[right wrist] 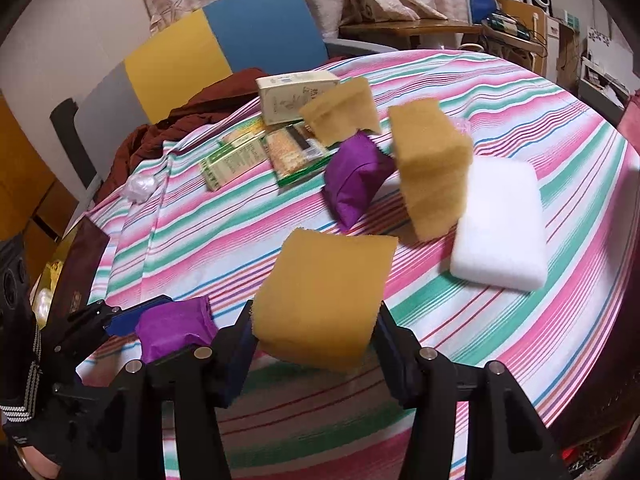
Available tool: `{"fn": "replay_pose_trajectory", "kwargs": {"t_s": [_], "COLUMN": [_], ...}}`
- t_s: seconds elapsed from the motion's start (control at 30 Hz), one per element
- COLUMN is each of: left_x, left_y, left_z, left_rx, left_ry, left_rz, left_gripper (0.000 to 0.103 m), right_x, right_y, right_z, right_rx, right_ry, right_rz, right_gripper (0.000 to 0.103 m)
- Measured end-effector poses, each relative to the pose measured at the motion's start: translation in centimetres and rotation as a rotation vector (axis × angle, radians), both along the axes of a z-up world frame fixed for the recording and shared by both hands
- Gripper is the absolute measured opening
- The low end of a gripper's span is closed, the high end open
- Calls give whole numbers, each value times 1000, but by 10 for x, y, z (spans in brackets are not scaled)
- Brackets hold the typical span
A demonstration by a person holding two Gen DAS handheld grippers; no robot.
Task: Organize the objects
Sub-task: 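Grasp the purple packet with left tool while right tool grasps a tan sponge, then carry purple packet and tan sponge into the gold tray and release both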
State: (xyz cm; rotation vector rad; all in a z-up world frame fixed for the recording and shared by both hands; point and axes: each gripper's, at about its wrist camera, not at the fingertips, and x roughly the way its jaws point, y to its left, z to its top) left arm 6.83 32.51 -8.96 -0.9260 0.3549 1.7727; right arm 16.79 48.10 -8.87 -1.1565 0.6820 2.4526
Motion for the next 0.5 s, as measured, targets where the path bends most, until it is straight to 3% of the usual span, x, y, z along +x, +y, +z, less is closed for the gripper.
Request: {"fn": "replay_pose_trajectory", "kwargs": {"t_s": [0.5], "left_x": [-7], "left_y": [-105], "left_z": [39], "left_rx": [197], "left_ry": [-68], "left_rz": [182], "left_gripper": [57], "right_x": [-31], "right_y": [-70], "right_z": [38], "right_rx": [24], "right_ry": [59], "right_rz": [169], "right_gripper": [55]}}
